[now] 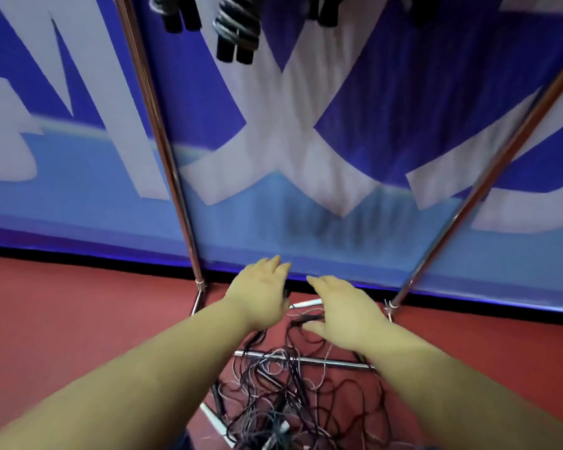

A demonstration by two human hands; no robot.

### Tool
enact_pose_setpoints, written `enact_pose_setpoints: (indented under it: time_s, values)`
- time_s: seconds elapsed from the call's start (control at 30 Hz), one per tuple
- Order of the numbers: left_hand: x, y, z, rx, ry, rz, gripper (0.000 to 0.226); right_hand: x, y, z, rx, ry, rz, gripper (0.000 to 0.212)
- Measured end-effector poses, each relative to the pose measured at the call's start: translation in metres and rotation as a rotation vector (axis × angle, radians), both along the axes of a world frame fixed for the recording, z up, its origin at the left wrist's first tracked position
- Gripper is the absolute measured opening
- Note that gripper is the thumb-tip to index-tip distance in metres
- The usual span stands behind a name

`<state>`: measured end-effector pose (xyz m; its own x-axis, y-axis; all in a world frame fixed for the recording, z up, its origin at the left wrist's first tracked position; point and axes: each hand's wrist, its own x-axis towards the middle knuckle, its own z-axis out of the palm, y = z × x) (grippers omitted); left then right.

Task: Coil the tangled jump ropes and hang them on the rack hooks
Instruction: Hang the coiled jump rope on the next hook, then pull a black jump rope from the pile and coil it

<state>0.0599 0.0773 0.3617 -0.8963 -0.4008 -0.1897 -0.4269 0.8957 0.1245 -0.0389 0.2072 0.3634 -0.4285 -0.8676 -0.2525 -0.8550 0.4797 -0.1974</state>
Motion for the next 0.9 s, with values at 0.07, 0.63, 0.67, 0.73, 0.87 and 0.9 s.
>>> enact_pose_setpoints:
  time_s: [0.07,0.63,0.67,0.73,0.87,0.9]
  values:
    - [-0.002,-0.004,-0.033,0.050,-0.041,0.023,0.069,-0.002,0.000,-0.034,0.034,-0.057,-0.034,0.084]
    - [-0.006,-0.003,-0.266,0.293,-0.465,0.194,0.064,-0.040,-0.010,-0.233,0.403,-0.196,-0.161,0.069]
    - [-0.008,-0.003,-0.274,0.294,-0.477,0.193,0.063,-0.040,-0.013,-0.243,0.417,-0.207,-0.157,0.067]
    - [-0.013,-0.005,-0.289,0.297,-0.491,0.194,0.063,-0.037,-0.020,-0.261,0.434,-0.232,-0.148,0.066]
    - [-0.026,-0.009,-0.314,0.313,-0.497,0.204,0.063,-0.032,-0.039,-0.293,0.425,-0.277,-0.131,0.065]
    - [-0.029,-0.011,-0.320,0.317,-0.496,0.210,0.063,-0.030,-0.043,-0.301,0.418,-0.288,-0.131,0.064]
